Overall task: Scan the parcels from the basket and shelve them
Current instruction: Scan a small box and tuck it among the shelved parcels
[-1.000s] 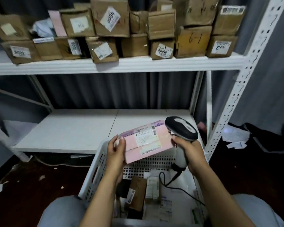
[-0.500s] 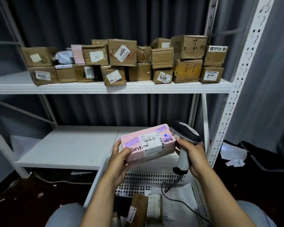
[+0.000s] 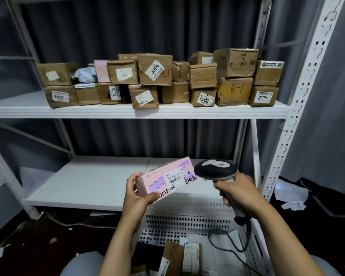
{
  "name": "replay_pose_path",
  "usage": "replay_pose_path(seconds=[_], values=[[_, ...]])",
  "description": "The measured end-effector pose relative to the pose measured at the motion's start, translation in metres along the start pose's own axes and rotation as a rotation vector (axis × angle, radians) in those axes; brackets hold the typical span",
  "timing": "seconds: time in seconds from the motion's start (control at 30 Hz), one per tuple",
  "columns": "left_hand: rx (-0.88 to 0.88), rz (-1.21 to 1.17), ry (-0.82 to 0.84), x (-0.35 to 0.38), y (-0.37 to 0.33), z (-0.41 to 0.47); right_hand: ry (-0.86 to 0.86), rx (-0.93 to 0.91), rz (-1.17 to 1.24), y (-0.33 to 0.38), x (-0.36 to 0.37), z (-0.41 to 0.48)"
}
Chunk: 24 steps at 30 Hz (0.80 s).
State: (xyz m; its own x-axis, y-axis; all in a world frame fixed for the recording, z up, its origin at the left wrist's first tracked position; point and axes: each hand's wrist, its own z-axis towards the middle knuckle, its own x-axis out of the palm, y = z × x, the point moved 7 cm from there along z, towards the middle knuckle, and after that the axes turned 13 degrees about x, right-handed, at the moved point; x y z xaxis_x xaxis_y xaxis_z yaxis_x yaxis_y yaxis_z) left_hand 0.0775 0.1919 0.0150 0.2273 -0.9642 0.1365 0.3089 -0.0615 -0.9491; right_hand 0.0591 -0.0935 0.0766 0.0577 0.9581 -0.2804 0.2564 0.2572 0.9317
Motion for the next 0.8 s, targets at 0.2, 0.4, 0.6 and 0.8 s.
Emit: replay_pose_path(seconds=[0.2,0.4,0.6,0.8], values=[[0.034,-0.004,-0.052,-0.015,0.003,0.001,0.057,-0.004,-0.073,0.001,0.005,-0.009],[0.045,-0.029,-0.055,-0.018,0.004,0.001,0.071,0.011,-0.005,0.003,0.001,-0.012],[0.054,-0.027,-0.039,-0.014,0.001,-0.001,0.071,0.019,-0.005,0.003,0.002,-0.013],[0.059,-0.040,-0.020,-0.011,-0.009,-0.006,0.051,-0.001,-0.003,0.007,0.003,-0.014]])
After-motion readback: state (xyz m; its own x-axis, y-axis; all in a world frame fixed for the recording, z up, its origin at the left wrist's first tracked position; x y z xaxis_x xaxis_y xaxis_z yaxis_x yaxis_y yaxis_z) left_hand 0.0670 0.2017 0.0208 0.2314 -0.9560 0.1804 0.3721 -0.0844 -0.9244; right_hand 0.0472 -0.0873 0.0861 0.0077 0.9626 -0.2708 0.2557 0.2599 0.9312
